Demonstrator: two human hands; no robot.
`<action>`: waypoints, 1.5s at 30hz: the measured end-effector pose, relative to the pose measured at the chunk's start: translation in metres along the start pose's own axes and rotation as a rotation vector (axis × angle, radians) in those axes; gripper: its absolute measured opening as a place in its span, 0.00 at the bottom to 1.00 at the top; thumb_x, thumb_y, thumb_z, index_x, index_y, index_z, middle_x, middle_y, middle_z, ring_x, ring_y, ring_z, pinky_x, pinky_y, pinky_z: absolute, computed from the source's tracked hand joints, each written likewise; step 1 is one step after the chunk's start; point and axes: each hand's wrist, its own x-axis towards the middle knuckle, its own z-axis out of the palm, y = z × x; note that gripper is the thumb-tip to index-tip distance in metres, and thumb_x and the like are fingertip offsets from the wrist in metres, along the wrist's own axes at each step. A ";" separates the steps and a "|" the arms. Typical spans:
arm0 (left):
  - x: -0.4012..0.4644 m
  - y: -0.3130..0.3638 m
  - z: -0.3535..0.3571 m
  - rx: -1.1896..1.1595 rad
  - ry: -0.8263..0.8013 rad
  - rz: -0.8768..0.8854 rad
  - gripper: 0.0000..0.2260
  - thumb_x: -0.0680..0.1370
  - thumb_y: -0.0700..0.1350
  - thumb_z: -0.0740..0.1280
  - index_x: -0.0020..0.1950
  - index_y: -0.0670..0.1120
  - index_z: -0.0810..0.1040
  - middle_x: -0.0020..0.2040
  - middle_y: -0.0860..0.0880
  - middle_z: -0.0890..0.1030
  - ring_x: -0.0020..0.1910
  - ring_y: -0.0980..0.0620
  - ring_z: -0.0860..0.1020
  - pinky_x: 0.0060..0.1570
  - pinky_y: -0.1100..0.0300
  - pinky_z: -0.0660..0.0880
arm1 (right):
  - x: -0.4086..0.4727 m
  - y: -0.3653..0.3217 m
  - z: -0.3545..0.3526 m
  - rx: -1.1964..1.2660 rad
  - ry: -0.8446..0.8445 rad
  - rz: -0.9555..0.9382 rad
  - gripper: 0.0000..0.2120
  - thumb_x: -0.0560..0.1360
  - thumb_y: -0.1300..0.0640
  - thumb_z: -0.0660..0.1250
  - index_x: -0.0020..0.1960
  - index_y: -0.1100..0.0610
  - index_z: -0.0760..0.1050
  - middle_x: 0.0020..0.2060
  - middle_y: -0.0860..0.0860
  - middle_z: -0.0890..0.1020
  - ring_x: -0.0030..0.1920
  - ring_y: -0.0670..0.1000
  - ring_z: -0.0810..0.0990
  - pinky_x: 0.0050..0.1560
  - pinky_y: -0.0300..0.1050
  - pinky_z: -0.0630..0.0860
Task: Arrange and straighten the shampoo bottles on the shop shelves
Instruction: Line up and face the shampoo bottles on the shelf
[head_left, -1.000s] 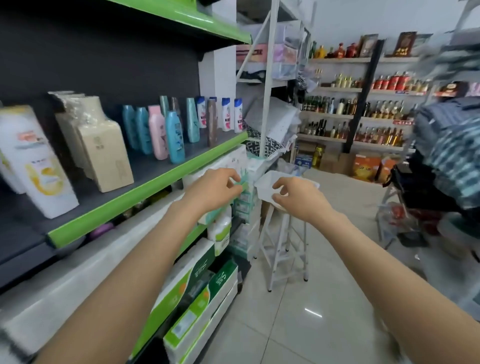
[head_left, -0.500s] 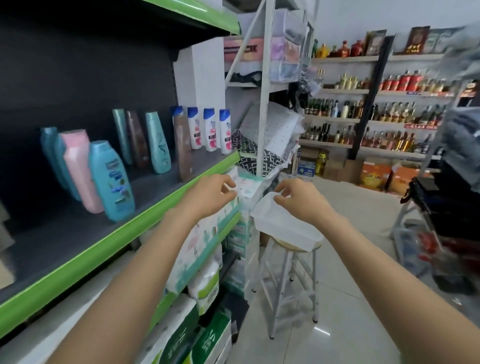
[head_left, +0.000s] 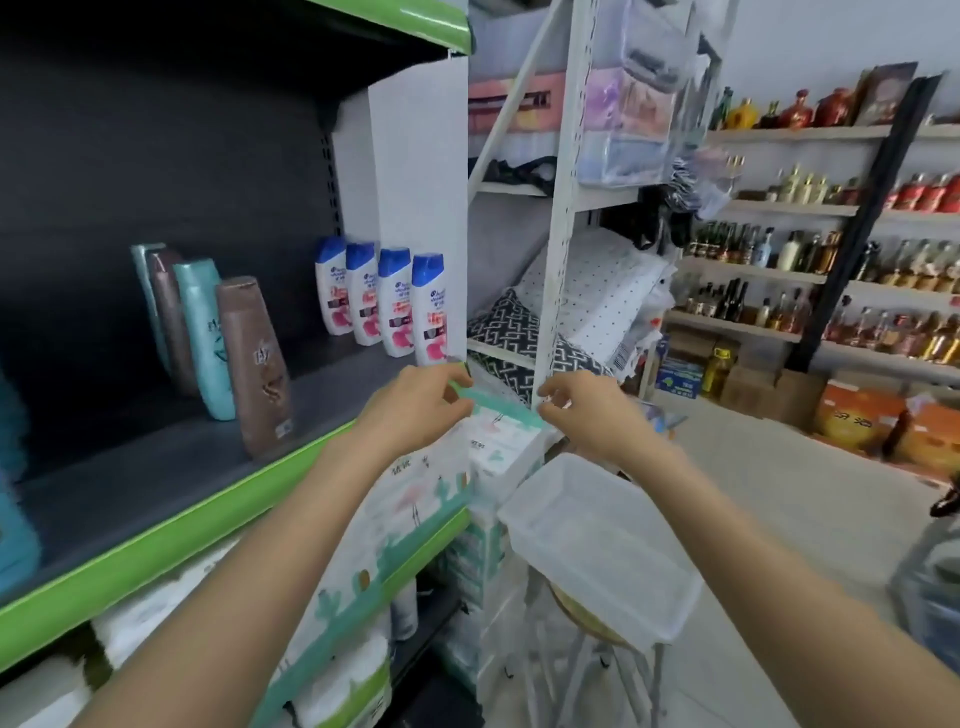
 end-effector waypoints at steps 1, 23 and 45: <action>0.010 0.001 0.003 -0.012 0.012 -0.032 0.14 0.77 0.50 0.63 0.63 0.53 0.74 0.56 0.50 0.79 0.53 0.50 0.77 0.55 0.51 0.75 | 0.014 0.007 -0.002 0.005 -0.017 -0.029 0.15 0.77 0.52 0.62 0.63 0.54 0.74 0.56 0.52 0.80 0.49 0.51 0.78 0.51 0.49 0.77; 0.146 -0.054 -0.005 -0.223 0.473 -0.284 0.16 0.77 0.43 0.64 0.65 0.49 0.72 0.54 0.52 0.78 0.46 0.57 0.77 0.45 0.68 0.71 | 0.243 -0.015 0.016 0.361 0.084 -0.421 0.19 0.77 0.53 0.63 0.66 0.52 0.70 0.57 0.54 0.77 0.54 0.54 0.78 0.56 0.51 0.75; 0.158 -0.040 0.008 -0.297 0.527 -0.389 0.12 0.75 0.43 0.69 0.57 0.49 0.74 0.49 0.48 0.82 0.49 0.53 0.81 0.54 0.50 0.77 | 0.280 -0.040 0.029 0.801 -0.154 -0.670 0.19 0.73 0.53 0.70 0.61 0.55 0.71 0.51 0.48 0.77 0.42 0.42 0.74 0.39 0.27 0.71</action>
